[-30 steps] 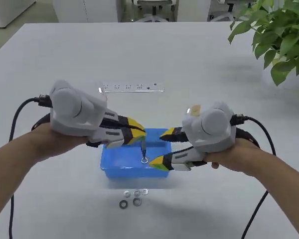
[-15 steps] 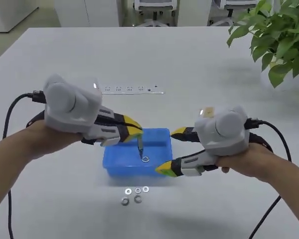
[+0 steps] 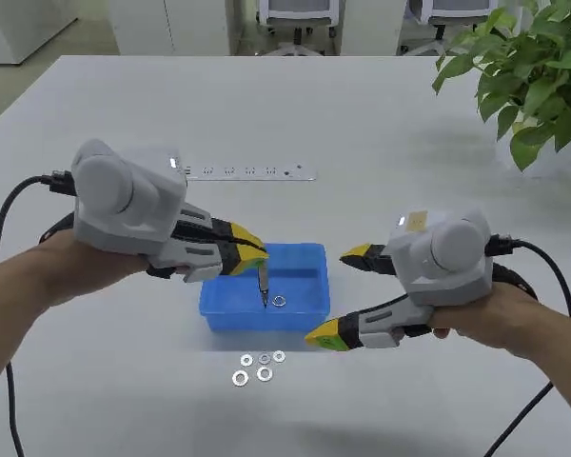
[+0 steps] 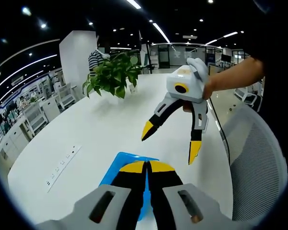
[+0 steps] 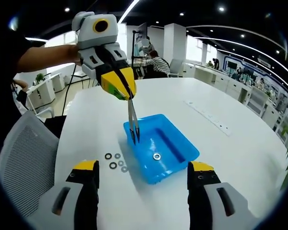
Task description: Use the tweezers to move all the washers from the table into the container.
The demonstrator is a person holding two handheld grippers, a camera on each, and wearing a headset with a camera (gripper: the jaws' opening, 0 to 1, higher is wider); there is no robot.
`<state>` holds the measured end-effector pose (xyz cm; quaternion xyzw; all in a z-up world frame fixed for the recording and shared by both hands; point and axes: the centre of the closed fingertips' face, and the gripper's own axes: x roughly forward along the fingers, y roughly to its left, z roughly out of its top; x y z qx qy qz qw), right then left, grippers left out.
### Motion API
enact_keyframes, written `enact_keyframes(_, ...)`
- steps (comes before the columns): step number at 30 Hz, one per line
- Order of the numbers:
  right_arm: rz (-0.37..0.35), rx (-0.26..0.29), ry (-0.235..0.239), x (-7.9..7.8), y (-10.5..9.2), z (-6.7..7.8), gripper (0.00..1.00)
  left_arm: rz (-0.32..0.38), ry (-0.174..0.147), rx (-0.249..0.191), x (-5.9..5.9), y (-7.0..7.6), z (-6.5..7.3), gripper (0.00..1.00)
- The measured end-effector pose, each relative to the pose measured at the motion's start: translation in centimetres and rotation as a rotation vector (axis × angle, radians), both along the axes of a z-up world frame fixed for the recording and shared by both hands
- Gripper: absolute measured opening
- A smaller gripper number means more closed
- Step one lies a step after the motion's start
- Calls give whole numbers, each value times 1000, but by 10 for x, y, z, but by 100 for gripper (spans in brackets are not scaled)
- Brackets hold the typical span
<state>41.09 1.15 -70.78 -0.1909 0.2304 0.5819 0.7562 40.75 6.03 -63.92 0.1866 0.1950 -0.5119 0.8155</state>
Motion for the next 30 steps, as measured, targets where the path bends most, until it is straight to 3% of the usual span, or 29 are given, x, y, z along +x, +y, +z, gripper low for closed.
enact_keyframes(17,0,11,11,-13,1,-5,93,-24,-7,-6,-24,-7,-3,5)
enact_keyframes(30,10,-18,31,-25,-3,-18,94,-43,10,-7,-39,-11,-18,5)
